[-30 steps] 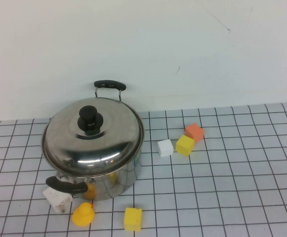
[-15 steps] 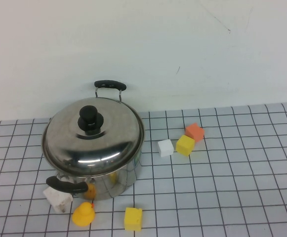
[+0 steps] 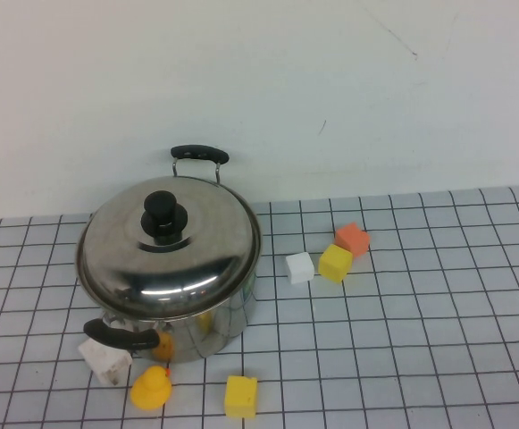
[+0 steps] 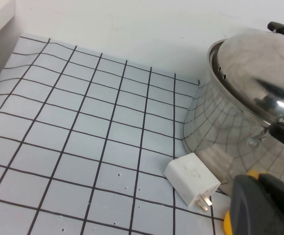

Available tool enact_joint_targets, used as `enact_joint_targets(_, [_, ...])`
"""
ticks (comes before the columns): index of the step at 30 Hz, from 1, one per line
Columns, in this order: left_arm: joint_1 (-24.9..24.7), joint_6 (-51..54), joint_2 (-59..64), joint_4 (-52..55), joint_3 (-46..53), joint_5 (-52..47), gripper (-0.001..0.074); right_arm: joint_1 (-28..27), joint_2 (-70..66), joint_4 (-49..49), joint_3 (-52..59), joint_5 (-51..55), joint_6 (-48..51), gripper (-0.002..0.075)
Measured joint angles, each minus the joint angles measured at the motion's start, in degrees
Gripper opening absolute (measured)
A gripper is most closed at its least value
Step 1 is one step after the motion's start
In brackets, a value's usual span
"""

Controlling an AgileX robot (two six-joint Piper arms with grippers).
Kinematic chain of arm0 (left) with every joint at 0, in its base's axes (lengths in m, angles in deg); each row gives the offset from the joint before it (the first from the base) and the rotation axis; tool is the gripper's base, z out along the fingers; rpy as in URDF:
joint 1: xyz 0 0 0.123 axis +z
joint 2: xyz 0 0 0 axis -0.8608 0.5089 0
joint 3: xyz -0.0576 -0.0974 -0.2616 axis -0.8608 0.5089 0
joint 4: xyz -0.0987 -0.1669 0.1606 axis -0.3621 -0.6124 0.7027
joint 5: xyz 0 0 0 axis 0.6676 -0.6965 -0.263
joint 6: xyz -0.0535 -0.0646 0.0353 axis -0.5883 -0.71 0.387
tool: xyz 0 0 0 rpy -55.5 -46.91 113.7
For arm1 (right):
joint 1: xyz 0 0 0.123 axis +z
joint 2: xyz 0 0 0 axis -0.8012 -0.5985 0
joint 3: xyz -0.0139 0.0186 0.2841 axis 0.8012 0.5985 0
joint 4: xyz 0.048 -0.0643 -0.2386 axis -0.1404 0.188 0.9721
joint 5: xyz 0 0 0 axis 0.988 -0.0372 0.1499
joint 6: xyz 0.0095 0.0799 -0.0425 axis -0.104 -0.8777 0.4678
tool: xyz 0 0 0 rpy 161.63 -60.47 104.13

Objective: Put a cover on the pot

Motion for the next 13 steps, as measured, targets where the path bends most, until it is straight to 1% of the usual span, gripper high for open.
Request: enact_joint_targets(13, [0.0,0.1,0.0,0.0,0.0,0.0,-0.0003,-0.3,0.0,0.0,-0.1,0.6,-0.8,-0.0002])
